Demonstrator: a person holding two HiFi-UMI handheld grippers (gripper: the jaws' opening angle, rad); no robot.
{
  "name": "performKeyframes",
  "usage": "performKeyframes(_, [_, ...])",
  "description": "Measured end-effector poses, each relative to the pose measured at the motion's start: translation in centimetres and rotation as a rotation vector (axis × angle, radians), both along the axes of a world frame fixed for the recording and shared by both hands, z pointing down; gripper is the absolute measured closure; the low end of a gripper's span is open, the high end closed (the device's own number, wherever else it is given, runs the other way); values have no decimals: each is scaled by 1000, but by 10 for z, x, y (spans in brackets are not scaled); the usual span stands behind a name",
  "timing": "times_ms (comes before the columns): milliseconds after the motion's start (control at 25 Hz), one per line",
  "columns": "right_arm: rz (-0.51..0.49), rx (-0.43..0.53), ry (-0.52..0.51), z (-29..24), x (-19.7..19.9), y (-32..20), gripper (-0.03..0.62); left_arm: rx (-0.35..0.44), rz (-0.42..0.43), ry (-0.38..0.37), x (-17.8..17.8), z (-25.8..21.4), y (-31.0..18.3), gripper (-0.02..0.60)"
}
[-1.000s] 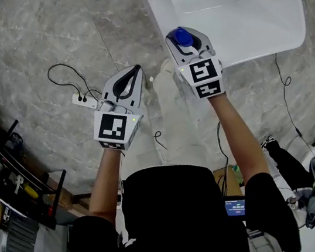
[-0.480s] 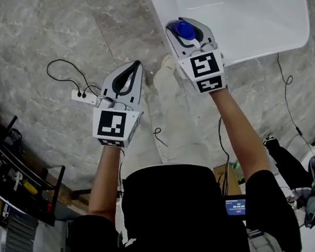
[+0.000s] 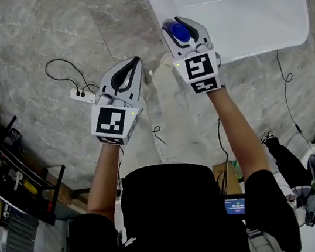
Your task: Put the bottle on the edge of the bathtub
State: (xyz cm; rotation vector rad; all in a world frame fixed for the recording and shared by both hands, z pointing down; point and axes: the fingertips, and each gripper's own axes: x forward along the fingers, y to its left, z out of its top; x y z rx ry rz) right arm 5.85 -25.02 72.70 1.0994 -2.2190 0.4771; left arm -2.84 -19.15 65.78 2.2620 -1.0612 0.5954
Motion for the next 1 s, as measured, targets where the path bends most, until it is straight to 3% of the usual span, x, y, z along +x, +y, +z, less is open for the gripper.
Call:
performKeyframes(640, [-6, -10, 27, 5, -4, 3, 425, 13, -1, 5, -2, -7, -5, 571])
performKeyframes(1000, [-5, -27, 16, 9, -3, 6, 378, 16, -11, 12, -10, -7, -6, 571])
